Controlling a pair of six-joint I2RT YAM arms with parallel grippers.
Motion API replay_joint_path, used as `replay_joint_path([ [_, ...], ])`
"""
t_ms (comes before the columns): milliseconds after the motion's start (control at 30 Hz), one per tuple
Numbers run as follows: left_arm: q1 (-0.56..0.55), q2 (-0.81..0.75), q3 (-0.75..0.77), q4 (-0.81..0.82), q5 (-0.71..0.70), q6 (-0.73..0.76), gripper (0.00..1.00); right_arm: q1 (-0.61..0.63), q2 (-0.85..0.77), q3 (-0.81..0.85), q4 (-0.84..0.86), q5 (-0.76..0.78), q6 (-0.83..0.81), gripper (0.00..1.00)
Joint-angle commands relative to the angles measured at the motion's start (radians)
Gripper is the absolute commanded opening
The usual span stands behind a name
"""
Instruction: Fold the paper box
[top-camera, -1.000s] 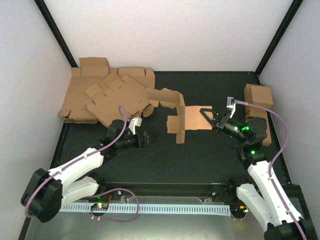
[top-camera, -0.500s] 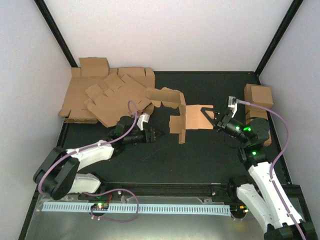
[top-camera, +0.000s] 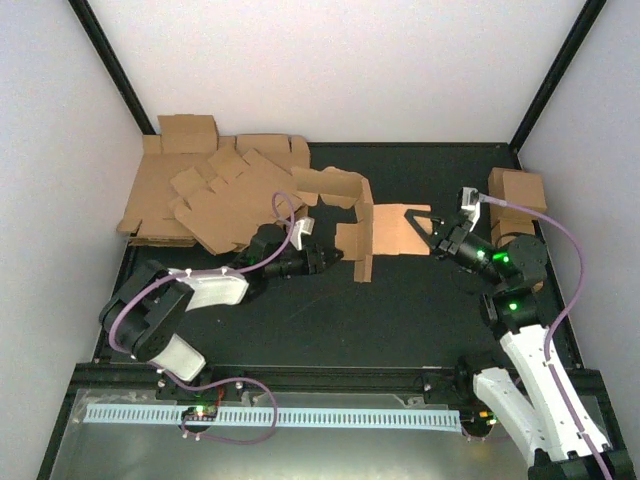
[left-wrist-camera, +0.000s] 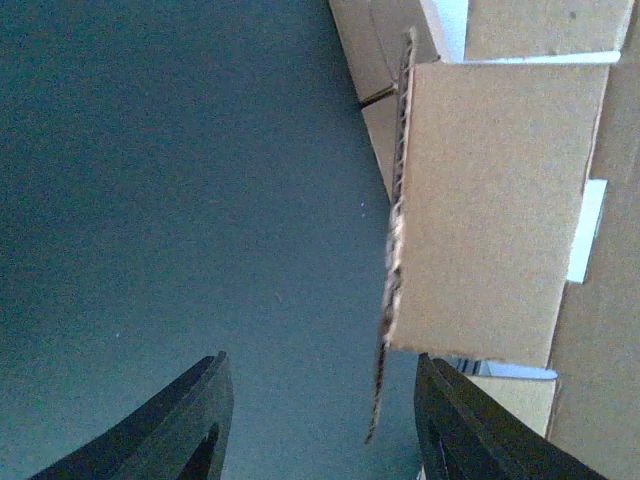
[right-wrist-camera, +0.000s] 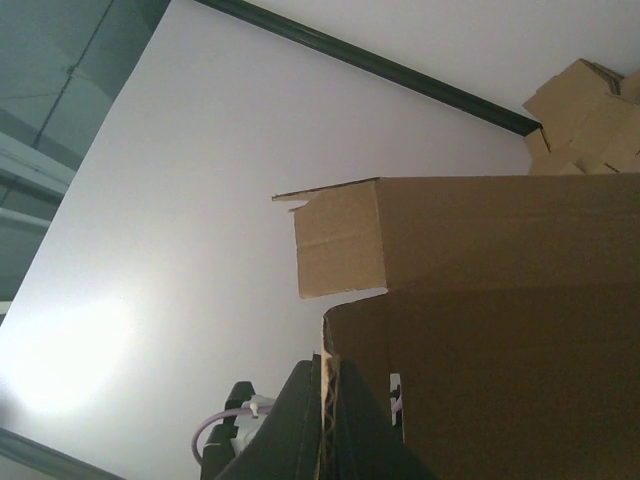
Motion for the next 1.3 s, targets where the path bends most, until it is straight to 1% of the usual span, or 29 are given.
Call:
replay_joint_path([
  [0,-0.006,0.038,0.066,0.112,-0.013,-0.013,0.48,0.006,-0.018,0.034,0.004,-0.009,0.013,0.02],
  [67,-0.005,0.046,0.079,0.117,-0.013,-0.014,0.42,0.006,-0.021,0.035,0.0,-0.009,0.014,0.02],
  [233,-0.007,0.044,0.091,0.123,-0.003,-0.01,0.34,0.006,-0.028,0.032,-0.016,-0.005,0.006,0.02],
  [333,-0.006,0.043,0.091,0.117,-0.002,-0.004,0.26,0.006,-0.029,0.03,-0.017,-0.004,0.01,0.02],
  [367,-0.006,0.044,0.091,0.118,-0.001,-0.002,0.2,0.006,-0.03,0.03,-0.016,-0.005,0.009,0.02],
  [433,-0.007,0.047,0.092,0.115,0.004,0.002,0.04,0.006,-0.029,0.031,-0.016,-0.003,0.008,0.02],
  [467,-0.006,0.043,0.091,0.109,0.004,0.007,0.02,0.006,-0.029,0.032,-0.019,-0.003,0.003,0.02],
  [533,-0.004,0.023,0.086,0.071,-0.003,0.026,0.02,0.006,-0.029,0.039,-0.047,0.001,-0.02,0.02],
  [600,-0.004,-0.027,0.074,0.015,-0.027,0.055,0.01,0.006,-0.027,0.052,-0.111,0.009,-0.071,0.02],
  [700,-0.002,-0.112,0.051,-0.061,-0.055,0.086,0.02,0.005,-0.015,0.079,-0.228,0.023,-0.196,0.02],
  [800,-0.002,-0.216,0.048,-0.23,-0.109,0.146,0.02,0.001,0.0,0.112,-0.385,0.059,-0.332,0.02],
  [933,0.004,-0.385,0.03,-0.492,-0.257,0.233,0.02,0.001,0.004,0.126,-0.507,0.131,-0.495,0.02],
  [1000,0.014,-0.456,0.014,-0.553,-0.275,0.25,0.02,0.0,0.006,0.111,-0.537,0.153,-0.537,0.02],
  [1100,0.019,-0.537,0.025,-0.662,-0.277,0.282,0.02,-0.001,0.007,0.067,-0.529,0.161,-0.551,0.03],
  [1167,0.019,-0.578,0.043,-0.75,-0.286,0.304,0.02,-0.001,0.015,0.036,-0.515,0.162,-0.555,0.1],
  [1267,0.019,-0.624,0.073,-0.872,-0.296,0.346,0.02,-0.001,0.039,-0.01,-0.516,0.166,-0.589,0.14],
])
